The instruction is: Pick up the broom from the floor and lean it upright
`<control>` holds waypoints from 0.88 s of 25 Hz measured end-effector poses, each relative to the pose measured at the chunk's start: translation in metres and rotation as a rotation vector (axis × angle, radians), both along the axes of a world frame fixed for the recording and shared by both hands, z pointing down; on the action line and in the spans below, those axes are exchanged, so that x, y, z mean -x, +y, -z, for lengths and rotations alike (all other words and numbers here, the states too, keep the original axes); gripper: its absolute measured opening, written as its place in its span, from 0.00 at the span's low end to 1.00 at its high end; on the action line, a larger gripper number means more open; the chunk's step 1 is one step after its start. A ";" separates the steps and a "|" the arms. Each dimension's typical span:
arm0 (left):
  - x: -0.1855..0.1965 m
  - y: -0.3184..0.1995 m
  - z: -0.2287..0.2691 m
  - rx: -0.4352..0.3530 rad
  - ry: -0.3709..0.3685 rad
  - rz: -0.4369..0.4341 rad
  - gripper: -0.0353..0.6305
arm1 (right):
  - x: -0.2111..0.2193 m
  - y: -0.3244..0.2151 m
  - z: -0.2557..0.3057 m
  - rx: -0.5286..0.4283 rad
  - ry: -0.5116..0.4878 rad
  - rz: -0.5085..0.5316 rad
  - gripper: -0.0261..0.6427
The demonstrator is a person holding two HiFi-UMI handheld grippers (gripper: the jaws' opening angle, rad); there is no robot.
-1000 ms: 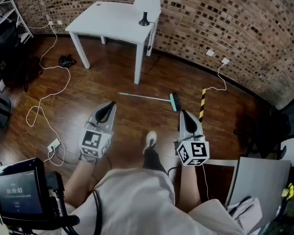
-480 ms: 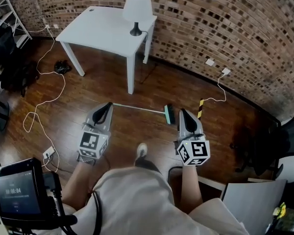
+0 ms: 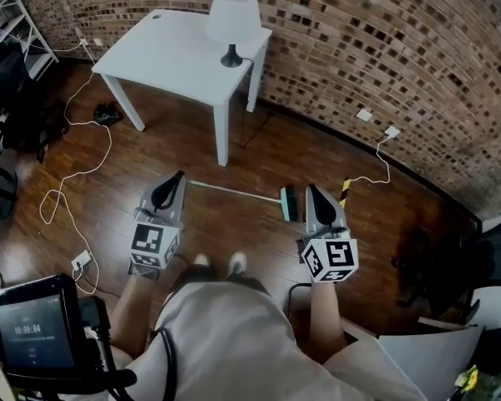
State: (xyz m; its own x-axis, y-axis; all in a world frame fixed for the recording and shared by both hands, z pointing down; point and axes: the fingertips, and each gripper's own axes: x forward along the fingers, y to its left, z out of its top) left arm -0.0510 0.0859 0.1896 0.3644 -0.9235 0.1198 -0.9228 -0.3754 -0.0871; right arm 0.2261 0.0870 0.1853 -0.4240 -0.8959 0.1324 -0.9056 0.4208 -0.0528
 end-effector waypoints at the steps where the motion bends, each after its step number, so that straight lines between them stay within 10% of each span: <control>1: 0.001 -0.004 -0.002 0.003 0.001 0.003 0.05 | 0.000 -0.005 -0.002 0.001 -0.002 -0.001 0.06; 22: 0.024 -0.061 -0.021 0.047 -0.010 0.019 0.05 | 0.024 -0.064 -0.028 0.071 0.009 0.047 0.06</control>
